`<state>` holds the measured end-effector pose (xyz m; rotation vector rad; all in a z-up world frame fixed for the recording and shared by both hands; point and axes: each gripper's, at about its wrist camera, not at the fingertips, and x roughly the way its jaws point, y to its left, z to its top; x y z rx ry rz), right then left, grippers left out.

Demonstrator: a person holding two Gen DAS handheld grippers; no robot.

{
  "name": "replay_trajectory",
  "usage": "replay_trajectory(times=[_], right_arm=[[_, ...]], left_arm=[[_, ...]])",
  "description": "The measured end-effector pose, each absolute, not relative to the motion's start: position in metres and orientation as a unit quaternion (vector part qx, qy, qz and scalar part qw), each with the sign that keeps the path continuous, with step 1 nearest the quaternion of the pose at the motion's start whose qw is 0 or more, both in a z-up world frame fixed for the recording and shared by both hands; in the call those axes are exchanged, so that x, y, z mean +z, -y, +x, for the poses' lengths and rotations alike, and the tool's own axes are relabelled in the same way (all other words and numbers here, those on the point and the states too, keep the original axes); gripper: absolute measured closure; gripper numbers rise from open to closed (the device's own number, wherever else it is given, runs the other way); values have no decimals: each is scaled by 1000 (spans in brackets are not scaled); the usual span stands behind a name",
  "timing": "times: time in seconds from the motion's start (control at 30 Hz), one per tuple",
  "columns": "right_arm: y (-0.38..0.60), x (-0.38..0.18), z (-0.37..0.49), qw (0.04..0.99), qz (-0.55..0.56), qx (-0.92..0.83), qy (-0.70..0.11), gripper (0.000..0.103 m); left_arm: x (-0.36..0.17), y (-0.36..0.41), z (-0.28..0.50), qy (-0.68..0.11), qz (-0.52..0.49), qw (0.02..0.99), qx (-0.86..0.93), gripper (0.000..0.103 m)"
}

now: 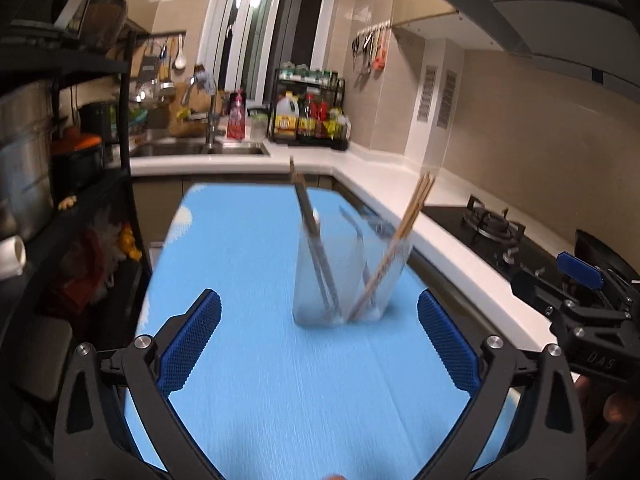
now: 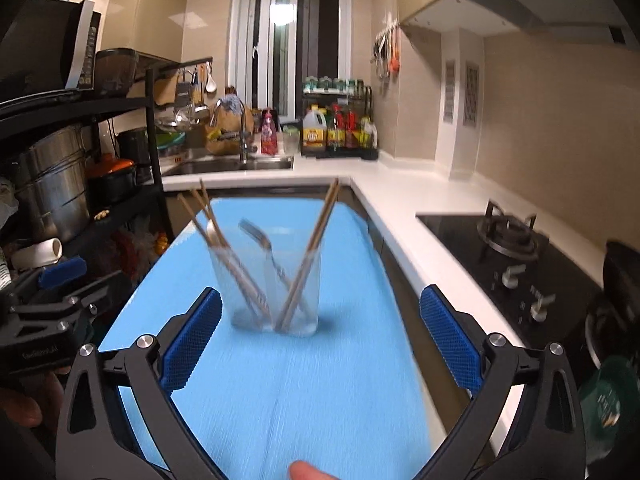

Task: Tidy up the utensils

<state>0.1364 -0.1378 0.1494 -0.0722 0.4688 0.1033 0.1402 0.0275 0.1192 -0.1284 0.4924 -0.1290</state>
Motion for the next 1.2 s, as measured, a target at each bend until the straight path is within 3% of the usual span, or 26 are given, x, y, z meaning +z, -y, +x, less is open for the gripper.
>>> replay_trajectory(times=[0.23,1.2], right_arm=[[136,126,121,965,-44,13,-256,5],[127,136,105,967,-51,-6,-249,5]], left_arm=[[93,-25,123,-242,-46,969,-32,7],[95,-25,109,-217,-52,974,-44,7]])
